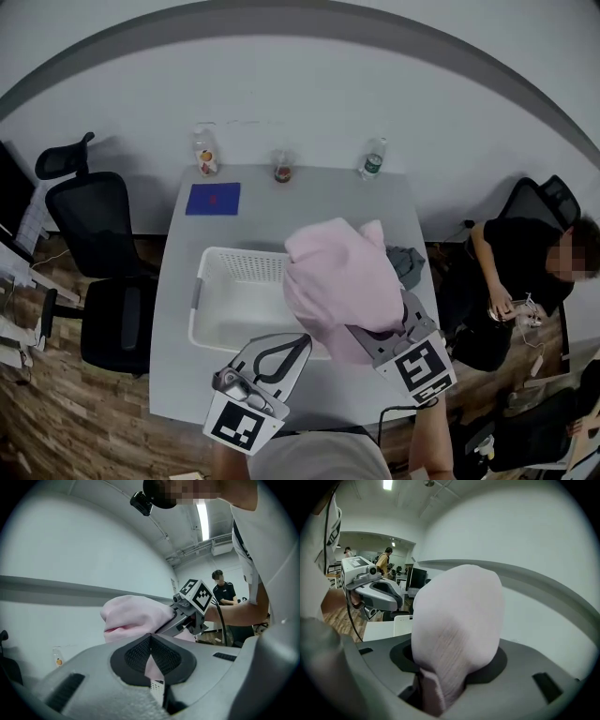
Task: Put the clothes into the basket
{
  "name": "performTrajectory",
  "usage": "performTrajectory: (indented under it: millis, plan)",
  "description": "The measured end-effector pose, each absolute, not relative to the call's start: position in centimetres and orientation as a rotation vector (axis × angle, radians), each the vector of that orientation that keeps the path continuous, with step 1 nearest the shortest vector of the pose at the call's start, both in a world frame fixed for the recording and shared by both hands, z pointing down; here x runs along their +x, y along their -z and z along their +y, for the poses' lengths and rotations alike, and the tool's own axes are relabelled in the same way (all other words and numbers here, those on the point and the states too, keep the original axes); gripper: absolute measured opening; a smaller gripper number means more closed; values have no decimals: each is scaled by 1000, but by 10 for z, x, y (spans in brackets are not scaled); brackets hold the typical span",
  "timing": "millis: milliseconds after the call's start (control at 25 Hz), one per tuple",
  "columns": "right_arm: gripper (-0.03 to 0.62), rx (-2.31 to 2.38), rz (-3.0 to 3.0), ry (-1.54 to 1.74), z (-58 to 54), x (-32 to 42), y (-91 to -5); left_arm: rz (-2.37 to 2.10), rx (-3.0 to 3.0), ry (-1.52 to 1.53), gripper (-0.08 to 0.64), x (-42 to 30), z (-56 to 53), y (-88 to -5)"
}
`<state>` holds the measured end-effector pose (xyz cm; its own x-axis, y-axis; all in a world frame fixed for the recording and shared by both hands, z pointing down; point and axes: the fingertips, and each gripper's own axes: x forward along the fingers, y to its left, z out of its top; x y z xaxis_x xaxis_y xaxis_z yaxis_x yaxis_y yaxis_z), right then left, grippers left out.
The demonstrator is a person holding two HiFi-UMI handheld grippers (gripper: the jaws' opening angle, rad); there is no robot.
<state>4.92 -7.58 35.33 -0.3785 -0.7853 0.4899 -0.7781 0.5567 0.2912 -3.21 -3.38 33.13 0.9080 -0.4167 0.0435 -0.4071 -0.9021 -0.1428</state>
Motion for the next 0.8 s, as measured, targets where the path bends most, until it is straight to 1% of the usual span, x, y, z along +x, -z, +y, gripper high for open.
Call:
performTrajectory:
  millis: [120, 240, 360, 800]
  plan:
    - [227, 1192, -2236, 20, -88, 29, -363, 697, -2928, 109, 6, -49, -41, -336]
    - [200, 1139, -2259, 14, -100, 11, -372, 734, -2923, 87, 6, -63, -47, -339]
    - [187, 1080, -2247, -8, -113, -1, -395, 783, -2937, 101, 6, -76, -54, -349]
    - [184, 903, -2221, -93, -135, -36, -465, 890, -2968, 163, 6, -99, -76, -376]
